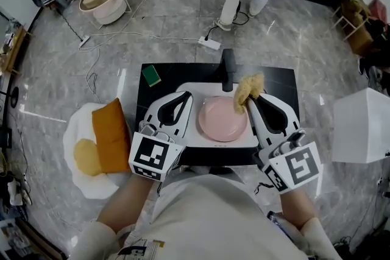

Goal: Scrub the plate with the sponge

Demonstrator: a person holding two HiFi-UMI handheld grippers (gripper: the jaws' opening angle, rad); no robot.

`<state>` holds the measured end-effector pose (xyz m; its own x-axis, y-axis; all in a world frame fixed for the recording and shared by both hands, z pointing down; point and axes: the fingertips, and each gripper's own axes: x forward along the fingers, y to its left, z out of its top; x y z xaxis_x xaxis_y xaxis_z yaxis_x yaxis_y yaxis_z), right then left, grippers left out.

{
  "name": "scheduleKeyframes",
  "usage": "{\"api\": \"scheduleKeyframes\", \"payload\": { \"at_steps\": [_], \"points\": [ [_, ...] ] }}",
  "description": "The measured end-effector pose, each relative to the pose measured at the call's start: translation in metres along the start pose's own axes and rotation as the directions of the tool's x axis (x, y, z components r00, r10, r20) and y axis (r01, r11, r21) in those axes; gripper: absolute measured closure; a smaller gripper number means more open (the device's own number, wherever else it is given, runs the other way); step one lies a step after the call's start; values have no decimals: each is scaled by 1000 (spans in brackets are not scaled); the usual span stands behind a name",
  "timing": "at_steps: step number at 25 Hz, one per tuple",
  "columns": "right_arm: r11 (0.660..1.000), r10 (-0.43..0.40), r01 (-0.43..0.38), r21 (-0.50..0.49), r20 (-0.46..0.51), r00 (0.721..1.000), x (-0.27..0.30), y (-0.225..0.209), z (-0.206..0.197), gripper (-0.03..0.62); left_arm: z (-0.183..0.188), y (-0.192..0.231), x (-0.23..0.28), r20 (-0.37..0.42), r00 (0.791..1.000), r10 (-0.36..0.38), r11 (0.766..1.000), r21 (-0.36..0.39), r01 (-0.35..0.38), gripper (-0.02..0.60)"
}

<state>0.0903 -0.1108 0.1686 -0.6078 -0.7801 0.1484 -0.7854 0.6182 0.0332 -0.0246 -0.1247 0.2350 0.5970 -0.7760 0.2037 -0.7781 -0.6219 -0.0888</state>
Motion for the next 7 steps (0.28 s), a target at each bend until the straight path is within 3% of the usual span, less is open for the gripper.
{"api": "scheduleKeyframes", "payload": {
  "at_steps": [7],
  "points": [
    [1000, 7, -8, -19, -14, 1000, -7, 7, -2, 548, 10, -2, -12, 25, 1000, 15, 1000, 19, -15, 557]
  ]
}}
